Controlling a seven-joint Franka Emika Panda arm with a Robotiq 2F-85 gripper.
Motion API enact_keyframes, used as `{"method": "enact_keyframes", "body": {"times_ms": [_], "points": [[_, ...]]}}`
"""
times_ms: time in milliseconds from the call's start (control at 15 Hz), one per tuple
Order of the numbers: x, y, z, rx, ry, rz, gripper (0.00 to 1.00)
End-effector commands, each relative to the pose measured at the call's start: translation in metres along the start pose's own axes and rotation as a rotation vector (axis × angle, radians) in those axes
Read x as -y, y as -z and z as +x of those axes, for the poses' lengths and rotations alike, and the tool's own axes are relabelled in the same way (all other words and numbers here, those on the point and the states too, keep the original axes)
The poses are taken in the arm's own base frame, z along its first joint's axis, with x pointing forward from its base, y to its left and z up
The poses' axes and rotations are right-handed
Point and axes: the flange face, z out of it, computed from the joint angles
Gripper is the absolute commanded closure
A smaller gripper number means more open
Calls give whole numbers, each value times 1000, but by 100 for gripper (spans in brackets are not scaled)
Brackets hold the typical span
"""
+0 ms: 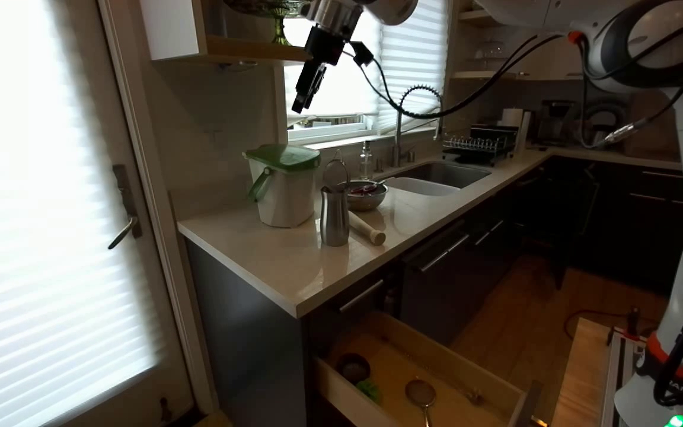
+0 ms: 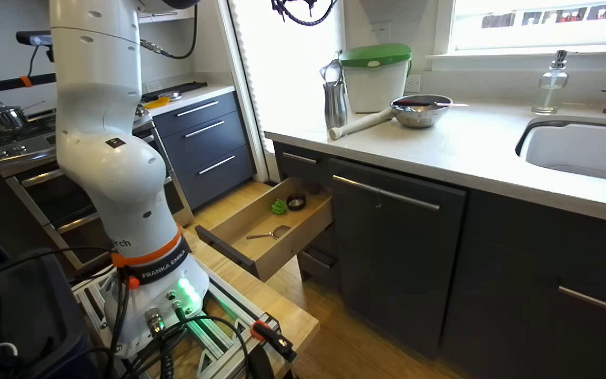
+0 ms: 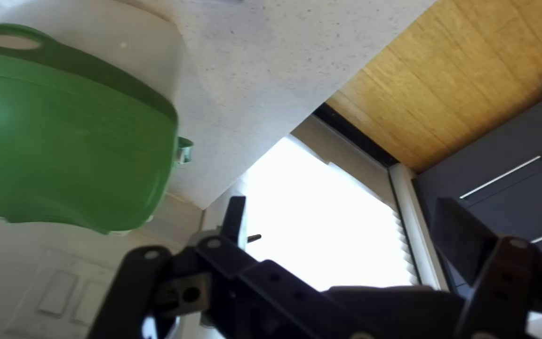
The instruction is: Pick up the laying cocktail shaker to make it stand upright on the counter top
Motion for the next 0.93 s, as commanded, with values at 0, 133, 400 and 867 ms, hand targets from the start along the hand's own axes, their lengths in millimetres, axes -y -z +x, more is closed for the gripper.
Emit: {"method": "enact_keyframes", "body": {"times_ms": [0,133,400,867], "points": [[-7,26,-47,49,-71,-78,0],[-6,36,-70,77,-134,-89,0],[6,52,-110,120,-346,-177,0],[45,56,-211,293,-661,-312,0]]}}
